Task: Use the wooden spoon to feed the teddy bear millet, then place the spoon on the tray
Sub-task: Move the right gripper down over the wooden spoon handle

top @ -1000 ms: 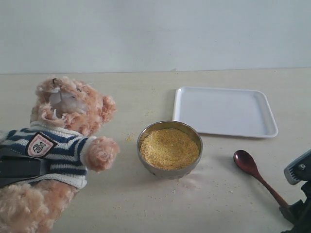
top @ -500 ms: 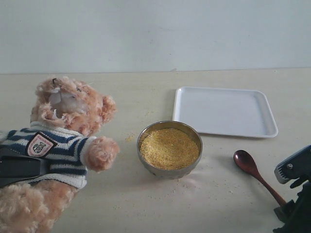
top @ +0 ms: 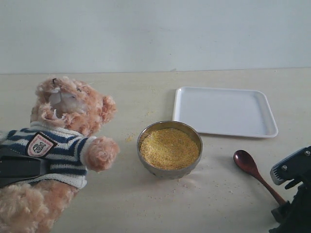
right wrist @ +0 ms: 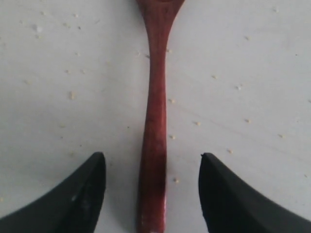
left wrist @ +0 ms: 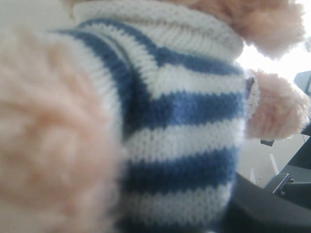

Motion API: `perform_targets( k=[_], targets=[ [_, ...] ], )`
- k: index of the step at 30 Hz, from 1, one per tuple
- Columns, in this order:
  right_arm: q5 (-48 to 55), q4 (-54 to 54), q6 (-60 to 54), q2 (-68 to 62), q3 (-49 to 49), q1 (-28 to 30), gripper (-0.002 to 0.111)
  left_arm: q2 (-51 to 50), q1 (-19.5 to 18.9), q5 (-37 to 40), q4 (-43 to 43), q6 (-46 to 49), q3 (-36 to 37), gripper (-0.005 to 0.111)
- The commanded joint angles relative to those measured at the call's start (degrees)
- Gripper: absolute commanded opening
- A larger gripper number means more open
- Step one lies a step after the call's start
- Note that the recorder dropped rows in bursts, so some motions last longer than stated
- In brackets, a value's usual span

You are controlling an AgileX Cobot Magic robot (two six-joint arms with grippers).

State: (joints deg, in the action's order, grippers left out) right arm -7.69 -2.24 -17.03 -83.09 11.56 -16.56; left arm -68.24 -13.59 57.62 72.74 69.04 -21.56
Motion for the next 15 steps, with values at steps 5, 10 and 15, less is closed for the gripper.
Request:
perform_targets(
  k=[5,10,15],
  targets=[
    [2.33,-0.06,3.78,-1.03,0.0,0.03,0.029,-0.04,-0.07,0.71,1.35,0.41,0.17,0.005],
    [5.94,-0.06,4.47,-0.67,2.48,0.03,0.009,-0.04,-0.07,0.71,1.35,0.41,0.17,0.005],
    [16.59,0.59,4.32,1.54,7.62,0.03,0.009,-0.04,-0.07,0.71,1.35,0.41,0.17,0.005]
  ],
)
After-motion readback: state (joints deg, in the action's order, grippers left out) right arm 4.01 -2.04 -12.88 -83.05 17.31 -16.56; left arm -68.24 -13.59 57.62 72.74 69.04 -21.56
